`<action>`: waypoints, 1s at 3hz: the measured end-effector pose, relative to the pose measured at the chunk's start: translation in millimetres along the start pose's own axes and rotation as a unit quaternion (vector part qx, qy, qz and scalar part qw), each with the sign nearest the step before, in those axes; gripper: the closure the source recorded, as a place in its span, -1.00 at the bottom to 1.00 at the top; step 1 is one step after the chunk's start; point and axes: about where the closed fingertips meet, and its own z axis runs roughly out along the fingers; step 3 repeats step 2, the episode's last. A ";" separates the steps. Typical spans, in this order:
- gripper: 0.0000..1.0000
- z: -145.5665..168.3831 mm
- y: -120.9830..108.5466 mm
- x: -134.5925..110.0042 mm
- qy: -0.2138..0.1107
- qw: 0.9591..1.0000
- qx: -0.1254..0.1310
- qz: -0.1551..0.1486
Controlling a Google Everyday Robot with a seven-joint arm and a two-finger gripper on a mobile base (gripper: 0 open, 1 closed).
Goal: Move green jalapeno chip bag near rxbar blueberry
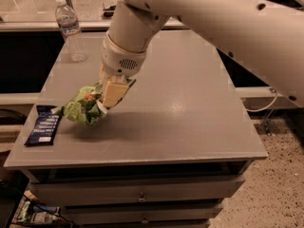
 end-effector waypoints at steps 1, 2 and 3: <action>-0.89 0.3 0.6 -1.4 0.000 1.000 0.000 -0.001; -1.00 0.5 0.9 -2.0 0.000 1.000 0.000 -0.002; -1.00 0.5 0.9 -2.0 0.000 1.000 0.000 -0.002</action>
Offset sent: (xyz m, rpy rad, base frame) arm -0.0006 0.0007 0.0001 -0.0001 -0.0010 0.0015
